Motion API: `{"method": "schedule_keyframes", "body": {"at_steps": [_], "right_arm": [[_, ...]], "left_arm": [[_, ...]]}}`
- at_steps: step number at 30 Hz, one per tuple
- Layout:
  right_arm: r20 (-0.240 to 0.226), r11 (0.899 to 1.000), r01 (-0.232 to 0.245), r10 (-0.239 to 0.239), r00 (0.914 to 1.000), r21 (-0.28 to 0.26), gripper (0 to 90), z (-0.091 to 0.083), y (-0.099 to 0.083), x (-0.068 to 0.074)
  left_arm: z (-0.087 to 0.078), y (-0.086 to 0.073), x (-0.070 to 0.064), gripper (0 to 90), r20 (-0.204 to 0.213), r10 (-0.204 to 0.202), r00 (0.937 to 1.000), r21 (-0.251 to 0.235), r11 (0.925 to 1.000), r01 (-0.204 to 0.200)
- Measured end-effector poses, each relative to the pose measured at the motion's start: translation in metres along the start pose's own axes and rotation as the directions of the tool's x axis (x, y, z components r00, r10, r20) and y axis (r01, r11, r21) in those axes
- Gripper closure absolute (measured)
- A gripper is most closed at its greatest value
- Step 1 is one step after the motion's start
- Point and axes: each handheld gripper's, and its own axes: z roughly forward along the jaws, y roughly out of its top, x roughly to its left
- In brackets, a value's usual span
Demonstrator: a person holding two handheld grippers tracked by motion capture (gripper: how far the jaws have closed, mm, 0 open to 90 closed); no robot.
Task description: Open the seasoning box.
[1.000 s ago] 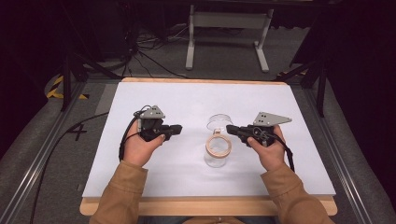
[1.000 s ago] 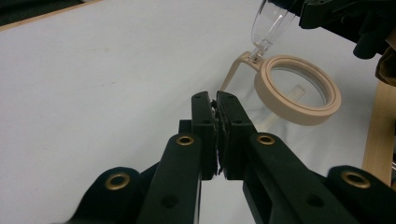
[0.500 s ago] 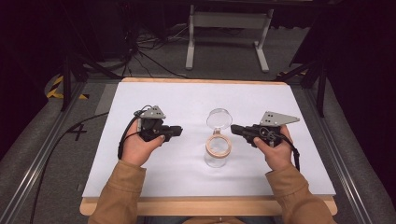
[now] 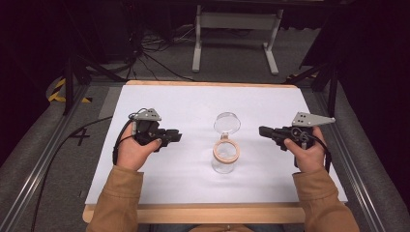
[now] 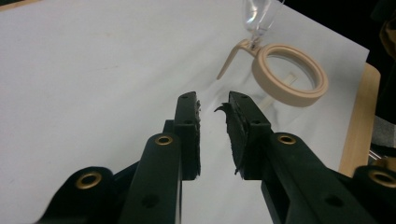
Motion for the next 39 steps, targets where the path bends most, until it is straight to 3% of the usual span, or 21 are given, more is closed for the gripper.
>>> {"method": "schedule_keyframes", "body": {"at_steps": [6, 18, 29, 39], "right_arm": [[0.065, 0.999, -0.037, 0.035, 0.9973, 0.034, 86.9, -0.016, -0.009, -0.019], [0.148, 0.993, -0.102, 0.092, 0.9847, 0.066, 80.5, -0.032, -0.033, -0.05], [0.205, 0.976, -0.189, 0.163, 0.9651, 0.113, 78.3, -0.03, -0.065, -0.075], [0.215, 0.957, -0.24, 0.203, 0.9552, 0.162, 76.4, -0.02, -0.085, -0.087]], "left_arm": [[-0.001, -0.004, 0.011, 71.9, -0.035, -0.024, 0.9991, 0.017, 0.9996, 0.024], [0.009, -0.014, 0.033, 70.9, -0.068, -0.098, 0.9929, 0.061, 0.9929, 0.102], [0.02, -0.02, 0.042, 69.8, -0.084, -0.113, 0.99, 0.1, 0.9875, 0.122], [0.03, -0.027, 0.047, 68.7, -0.077, -0.101, 0.9919, 0.149, 0.9826, 0.112]]}}
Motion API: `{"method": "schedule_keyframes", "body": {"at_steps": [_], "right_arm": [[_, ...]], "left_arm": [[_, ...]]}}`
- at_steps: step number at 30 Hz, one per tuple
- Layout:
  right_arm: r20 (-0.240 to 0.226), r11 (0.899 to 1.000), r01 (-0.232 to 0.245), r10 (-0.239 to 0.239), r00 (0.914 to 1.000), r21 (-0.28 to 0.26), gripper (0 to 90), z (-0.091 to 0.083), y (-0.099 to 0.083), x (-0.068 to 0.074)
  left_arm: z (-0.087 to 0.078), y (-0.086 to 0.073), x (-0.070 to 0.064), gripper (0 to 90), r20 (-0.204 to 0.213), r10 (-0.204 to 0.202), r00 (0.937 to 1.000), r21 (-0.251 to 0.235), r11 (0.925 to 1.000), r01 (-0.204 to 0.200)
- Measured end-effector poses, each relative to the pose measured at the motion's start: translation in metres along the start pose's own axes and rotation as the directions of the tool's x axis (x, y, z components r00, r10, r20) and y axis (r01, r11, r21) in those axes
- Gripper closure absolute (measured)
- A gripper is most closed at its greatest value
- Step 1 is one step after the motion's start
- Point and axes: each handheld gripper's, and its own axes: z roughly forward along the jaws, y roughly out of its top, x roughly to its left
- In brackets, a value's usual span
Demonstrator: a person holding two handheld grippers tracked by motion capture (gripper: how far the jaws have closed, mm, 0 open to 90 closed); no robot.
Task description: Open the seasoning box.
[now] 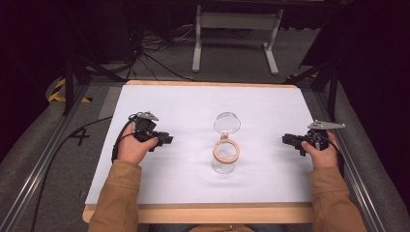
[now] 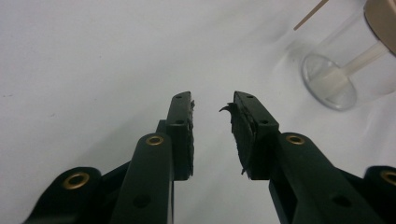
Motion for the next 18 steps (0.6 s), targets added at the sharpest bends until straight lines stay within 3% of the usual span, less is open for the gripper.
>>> {"method": "schedule_keyframes", "body": {"at_steps": [12, 18], "right_arm": [[-0.009, 0.997, 0.022, -0.022, 0.9997, 0.079, 74.1, 0.027, -0.015, 0.003], [-0.022, 0.997, 0.027, -0.026, 0.9994, 0.071, 73.9, 0.026, -0.013, 0.006]], "left_arm": [[0.008, -0.002, 0.003, 65.0, 0.01, -0.009, 0.9999, 0.036, 0.9993, 0.009], [0.006, 0.001, -0.001, 62.4, 0.065, -0.011, 0.9978, 0.004, 0.9999, 0.011]]}}
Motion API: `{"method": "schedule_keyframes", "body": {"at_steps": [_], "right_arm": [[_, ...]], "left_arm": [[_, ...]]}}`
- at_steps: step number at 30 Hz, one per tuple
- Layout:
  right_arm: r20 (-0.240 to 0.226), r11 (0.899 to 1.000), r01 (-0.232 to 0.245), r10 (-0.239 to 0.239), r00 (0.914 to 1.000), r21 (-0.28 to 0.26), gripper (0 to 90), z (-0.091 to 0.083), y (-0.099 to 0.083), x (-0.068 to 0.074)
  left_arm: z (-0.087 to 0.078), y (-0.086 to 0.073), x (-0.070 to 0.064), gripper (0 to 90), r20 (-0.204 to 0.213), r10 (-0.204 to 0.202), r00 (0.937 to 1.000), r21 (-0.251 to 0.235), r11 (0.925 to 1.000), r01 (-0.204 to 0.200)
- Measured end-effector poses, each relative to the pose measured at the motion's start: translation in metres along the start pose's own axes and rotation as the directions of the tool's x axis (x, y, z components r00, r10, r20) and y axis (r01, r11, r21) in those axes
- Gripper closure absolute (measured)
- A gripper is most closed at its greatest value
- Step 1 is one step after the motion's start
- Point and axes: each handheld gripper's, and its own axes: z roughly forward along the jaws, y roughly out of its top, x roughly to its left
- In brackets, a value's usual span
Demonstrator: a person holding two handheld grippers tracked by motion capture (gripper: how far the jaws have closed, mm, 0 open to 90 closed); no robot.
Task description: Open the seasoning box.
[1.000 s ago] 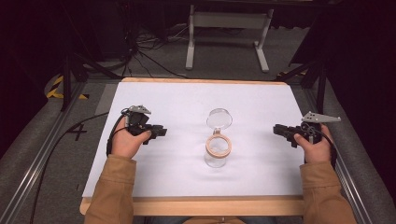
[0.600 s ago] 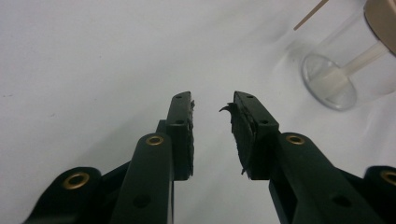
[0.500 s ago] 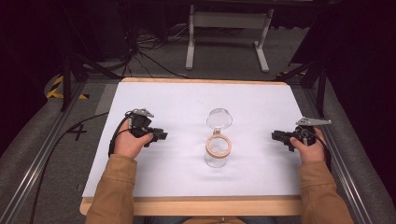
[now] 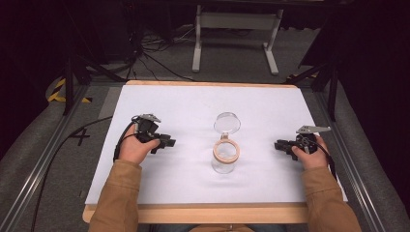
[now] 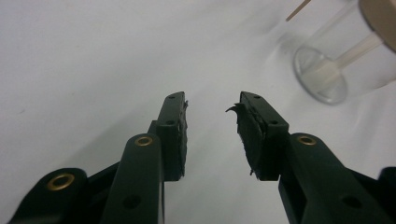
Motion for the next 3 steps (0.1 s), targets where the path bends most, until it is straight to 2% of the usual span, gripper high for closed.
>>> {"method": "schedule_keyframes", "body": {"at_steps": [3], "right_arm": [[-0.011, 1.0, -0.004, 0.004, 0.9999, -0.021, 72.4, -0.0026, 0.0023, 0.0021]], "left_arm": [[-0.0027, 0.0043, -0.0055, 60.6, 0.011, -0.006, 0.9999, -0.034, 0.9994, 0.006]]}}
